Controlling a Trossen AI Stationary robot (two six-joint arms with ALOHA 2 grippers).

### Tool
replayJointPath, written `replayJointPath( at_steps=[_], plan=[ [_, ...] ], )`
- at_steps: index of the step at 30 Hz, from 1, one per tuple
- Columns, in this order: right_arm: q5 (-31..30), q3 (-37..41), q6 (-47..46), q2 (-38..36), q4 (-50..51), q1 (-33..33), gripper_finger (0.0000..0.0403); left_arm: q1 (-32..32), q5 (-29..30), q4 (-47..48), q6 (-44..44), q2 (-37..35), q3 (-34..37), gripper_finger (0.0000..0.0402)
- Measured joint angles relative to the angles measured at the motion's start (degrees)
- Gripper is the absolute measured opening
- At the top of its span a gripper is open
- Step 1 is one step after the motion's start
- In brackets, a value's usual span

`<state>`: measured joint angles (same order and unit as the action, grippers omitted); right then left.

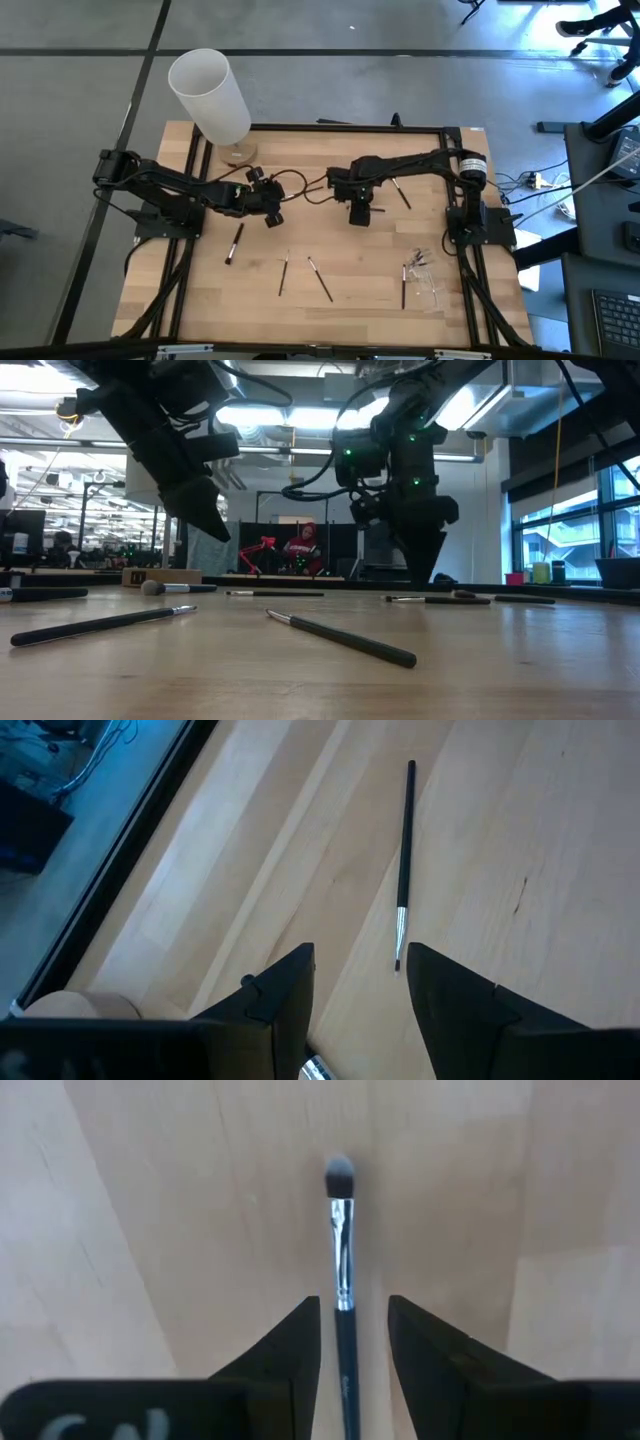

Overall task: Put items in baskets/containers
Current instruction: Put the black eyeshadow brush into the transparent organizer

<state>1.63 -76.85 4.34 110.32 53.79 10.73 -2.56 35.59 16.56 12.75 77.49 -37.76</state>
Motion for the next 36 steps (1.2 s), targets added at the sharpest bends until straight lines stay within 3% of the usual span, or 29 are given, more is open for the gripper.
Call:
replayJointPath(
  at_steps=[12, 23, 31, 36],
  plan=[
    [-1.73, 5.52, -0.87, -0.37, -7.15, -0.53, 0.0114, 0.02, -0.02, 0.01, 0.01, 0.0, 0.0, 0.0157],
    [0.15, 7.37, -4.56, -0.37, -6.96, -0.51, 0.0013, 0.0, -0.02, 0.02, 0.02, 0.0, 0.0, 0.0157],
    [0.11, 7.63, -10.56, -0.42, -8.03, -0.65, 0.0025, 0.0, -0.04, 0.02, 0.03, 0.0, 0.0, 0.0157],
    [-2.37, 7.81, -12.69, -3.08, -14.01, -2.95, 0.0013, 0.02, -0.04, 0.31, 0.02, 0.0, 0.0, 0.0157]
  ],
)
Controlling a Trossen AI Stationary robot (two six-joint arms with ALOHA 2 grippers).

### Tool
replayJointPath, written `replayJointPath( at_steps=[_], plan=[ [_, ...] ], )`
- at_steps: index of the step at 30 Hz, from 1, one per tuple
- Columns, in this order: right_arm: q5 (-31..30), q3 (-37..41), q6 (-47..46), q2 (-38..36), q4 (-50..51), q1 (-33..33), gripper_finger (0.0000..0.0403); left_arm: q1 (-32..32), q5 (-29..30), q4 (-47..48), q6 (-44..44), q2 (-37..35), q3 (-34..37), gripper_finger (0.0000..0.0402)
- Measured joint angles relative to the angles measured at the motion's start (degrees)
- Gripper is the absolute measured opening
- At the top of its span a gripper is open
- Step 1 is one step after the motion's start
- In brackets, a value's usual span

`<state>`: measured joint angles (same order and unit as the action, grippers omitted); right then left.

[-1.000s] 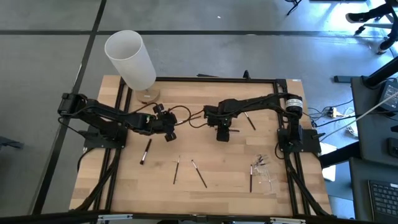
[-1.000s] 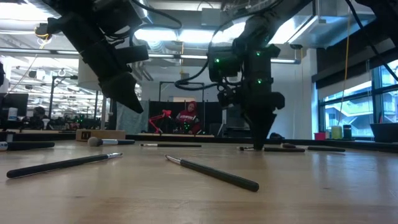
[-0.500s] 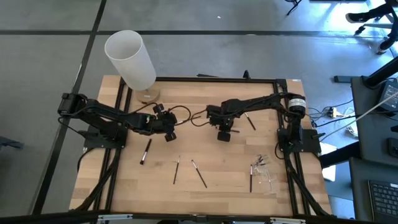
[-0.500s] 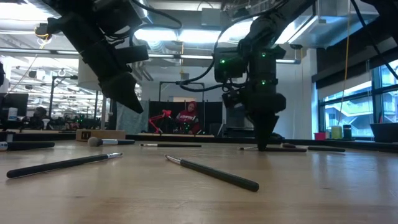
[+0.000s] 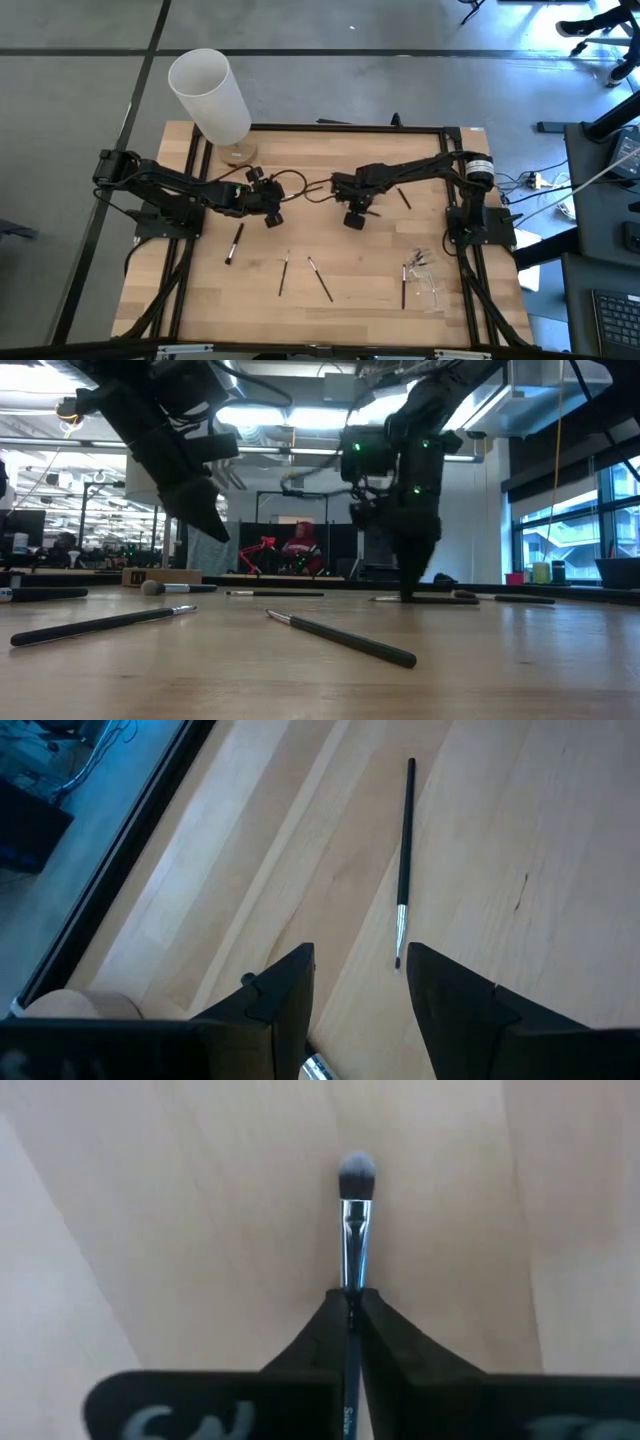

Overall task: Put items in baskets/containers
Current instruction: Put the black eyeshadow brush into the transparent organizer

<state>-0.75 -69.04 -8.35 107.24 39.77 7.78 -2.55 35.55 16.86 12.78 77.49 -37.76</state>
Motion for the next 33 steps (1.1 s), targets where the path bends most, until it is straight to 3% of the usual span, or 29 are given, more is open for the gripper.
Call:
replayJointPath(
  at_steps=[8, 16, 23, 33],
  plan=[
    [-4.99, 1.88, -3.74, -11.08, -1.86, -6.0, 0.0005, -0.02, 0.0, 2.3, 1.53, 0.01, 0.02, 0.0157],
    [-8.95, 14.55, -11.31, -23.83, -8.16, -9.66, 0.0023, -0.02, -0.04, 3.58, 4.04, 0.01, 0.04, 0.0157],
    [0.54, 13.74, -13.61, -21.25, -8.52, -11.55, 0.0049, 0.06, 0.0, -1.37, 1.47, 0.02, 0.04, 0.0157],
    [-1.19, -2.93, -7.85, -11.58, 1.39, -21.4, 0.0084, 1.22, -0.59, -2.77, -2.88, 0.02, 0.04, 0.0157]
  ],
)
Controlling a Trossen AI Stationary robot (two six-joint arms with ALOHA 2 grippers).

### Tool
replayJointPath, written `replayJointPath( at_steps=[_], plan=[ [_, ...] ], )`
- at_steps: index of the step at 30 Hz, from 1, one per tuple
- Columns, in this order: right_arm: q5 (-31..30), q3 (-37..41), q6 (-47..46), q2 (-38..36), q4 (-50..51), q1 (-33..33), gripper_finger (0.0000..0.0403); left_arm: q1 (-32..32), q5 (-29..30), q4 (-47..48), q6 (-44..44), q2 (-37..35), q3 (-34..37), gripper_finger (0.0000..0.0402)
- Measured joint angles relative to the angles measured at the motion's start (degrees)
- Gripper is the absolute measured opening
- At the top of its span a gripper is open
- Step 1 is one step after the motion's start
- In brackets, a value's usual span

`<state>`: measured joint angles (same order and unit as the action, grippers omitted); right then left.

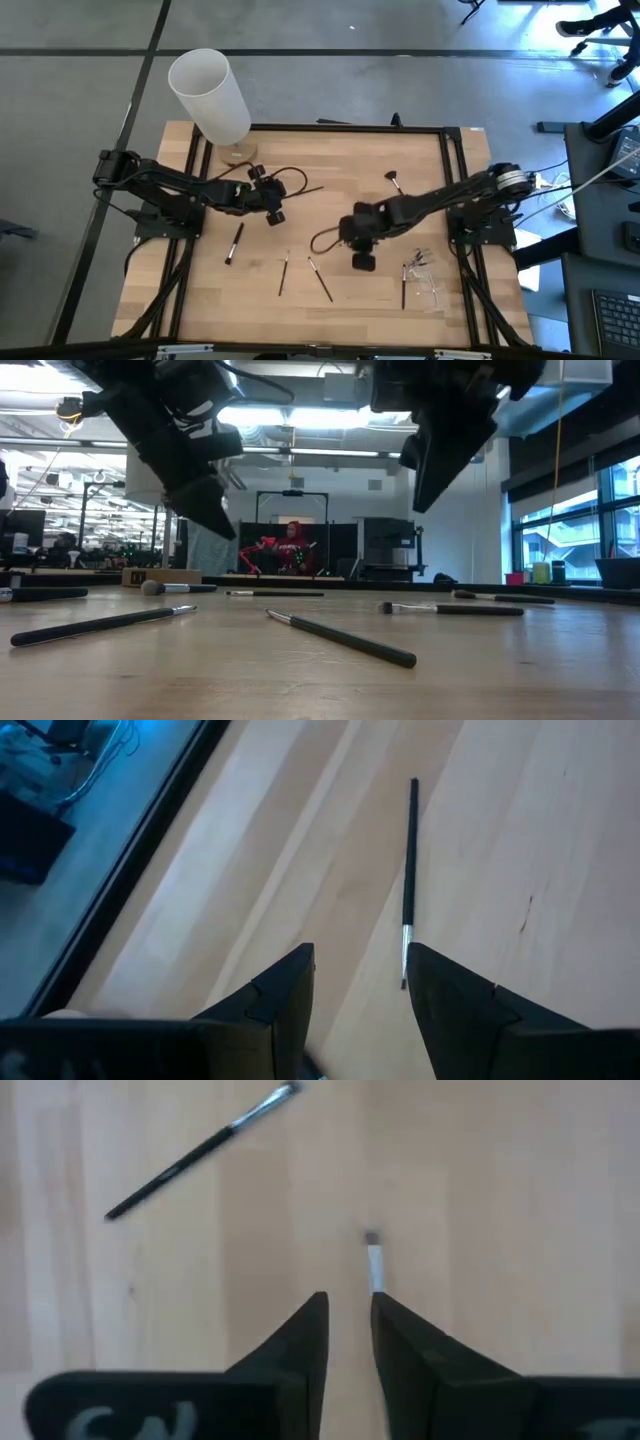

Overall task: Put items in baskets/containers
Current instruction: Put the black eyeshadow brush into the transparent organizer

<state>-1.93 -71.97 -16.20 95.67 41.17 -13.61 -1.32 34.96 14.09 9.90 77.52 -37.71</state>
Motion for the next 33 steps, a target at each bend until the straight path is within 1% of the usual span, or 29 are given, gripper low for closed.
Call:
replayJointPath(
  at_steps=[3, 5, 7, 10, 12, 13, 14, 17, 18, 22, 27, 33],
  plan=[
    [0.3, -4.88, 1.4, 5.6, 3.18, -2.09, 0.0094, -0.11, -0.15, 0.8, 0.3, 0.0, 0.0, 0.0157],
    [-0.2, -8.82, 2.52, 9.82, 7.46, -3.11, 0.0096, -0.33, -0.91, 1.23, 0.41, 0.0, 0.0, 0.0157],
    [-4.27, -13.99, 3.59, 13.95, 14.43, -3.73, 0.0097, -0.56, -1.57, 1.6, 0.8, 0.0, 0.0, 0.0157],
    [-14.39, -21.47, 3.14, 19.05, 27.08, -4.23, 0.0097, -0.93, -1.61, 2.04, 1.22, 0.0, 0.0, 0.0157],
    [-17.25, -24.94, 3.23, 20.95, 30.99, -4.15, 0.0098, -0.94, -1.62, 2.29, 1.04, 0.0, 0.0, 0.0157],
    [-17.2, -25.97, 3.38, 21.38, 31.46, -3.91, 0.0098, -0.94, -1.6, 2.38, 0.92, 0.0, 0.0, 0.0157],
    [-15.9, -26.46, 3.36, 21.45, 31.31, -3.4, 0.0098, -0.86, -1.54, 2.55, 0.91, 0.0, 0.0, 0.0157],
    [-9.1, -26.15, 3.4, 21.52, 29.07, -1.65, 0.0098, -0.66, -1.55, 2.77, 0.29, 0.0, 0.0, 0.0157],
    [-7.64, -25.88, 3.43, 21.58, 28.8, -1.05, 0.0098, -0.66, -1.52, 2.9, 0.06, 0.0, 0.0, 0.0157],
    [-7.36, -24.52, 5.03, 21.61, 27.49, 0.62, 0.0098, -0.68, -1.56, 3.44, -0.03, 0.0, 0.0, 0.0157],
    [-5.97, -22.74, 4.37, 21.61, 26.46, 2.62, 0.0098, -0.67, -1.55, 4.23, -0.01, 0.0, 0.0, 0.0157],
    [-5.35, -19.18, 5.07, 21.61, 22.49, 2.72, 0.0098, -0.68, -1.55, 4.19, -0.01, 0.0, 0.0, 0.0157]
  ],
)
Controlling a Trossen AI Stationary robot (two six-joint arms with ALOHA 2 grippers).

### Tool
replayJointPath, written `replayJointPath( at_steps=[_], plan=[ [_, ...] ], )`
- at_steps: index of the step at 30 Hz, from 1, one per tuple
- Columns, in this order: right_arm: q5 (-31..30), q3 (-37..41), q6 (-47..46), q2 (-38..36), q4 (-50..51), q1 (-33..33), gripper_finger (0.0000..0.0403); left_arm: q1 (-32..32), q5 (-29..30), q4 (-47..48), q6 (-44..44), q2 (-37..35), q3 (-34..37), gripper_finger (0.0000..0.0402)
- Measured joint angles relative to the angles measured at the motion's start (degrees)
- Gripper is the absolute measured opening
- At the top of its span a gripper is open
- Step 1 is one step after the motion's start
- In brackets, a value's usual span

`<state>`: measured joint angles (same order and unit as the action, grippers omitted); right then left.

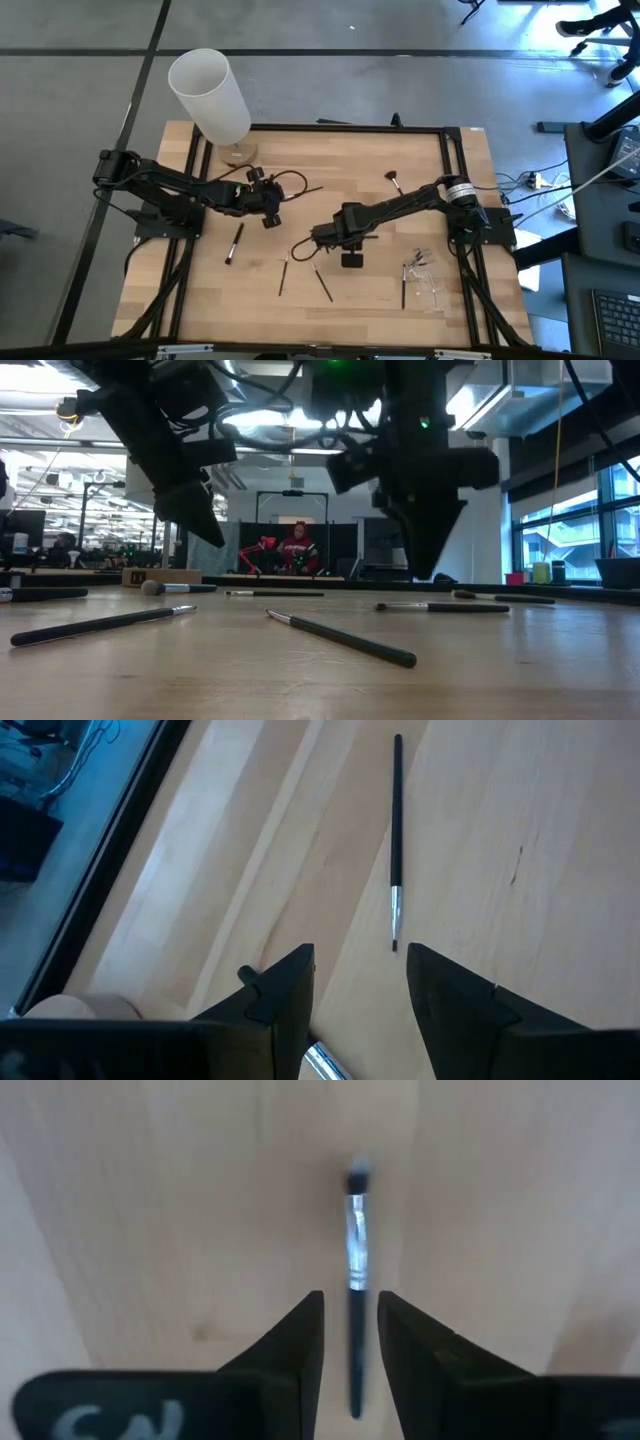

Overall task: Put items in baskets/containers
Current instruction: Put the black eyeshadow brush into the transparent organizer

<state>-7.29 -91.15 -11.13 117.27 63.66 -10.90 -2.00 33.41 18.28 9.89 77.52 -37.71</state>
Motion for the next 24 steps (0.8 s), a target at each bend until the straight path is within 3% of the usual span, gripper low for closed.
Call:
replayJointPath(
  at_steps=[10, 16, 24],
  plan=[
    [-0.03, 4.02, 1.94, 0.0, -4.72, 1.77, 0.0098, 0.02, 0.07, -0.11, 0.37, 0.0, 0.0, 0.0157],
    [5.12, 6.08, 2.79, 0.0, -9.99, 2.84, 0.0098, 0.02, 0.04, -0.09, 0.42, 0.0, 0.0, 0.0157],
    [5.46, 10.5, 2.64, -0.51, -11.81, 2.87, 0.0097, 0.01, 0.04, -0.08, 0.46, 0.0, -0.02, 0.0157]
  ],
)
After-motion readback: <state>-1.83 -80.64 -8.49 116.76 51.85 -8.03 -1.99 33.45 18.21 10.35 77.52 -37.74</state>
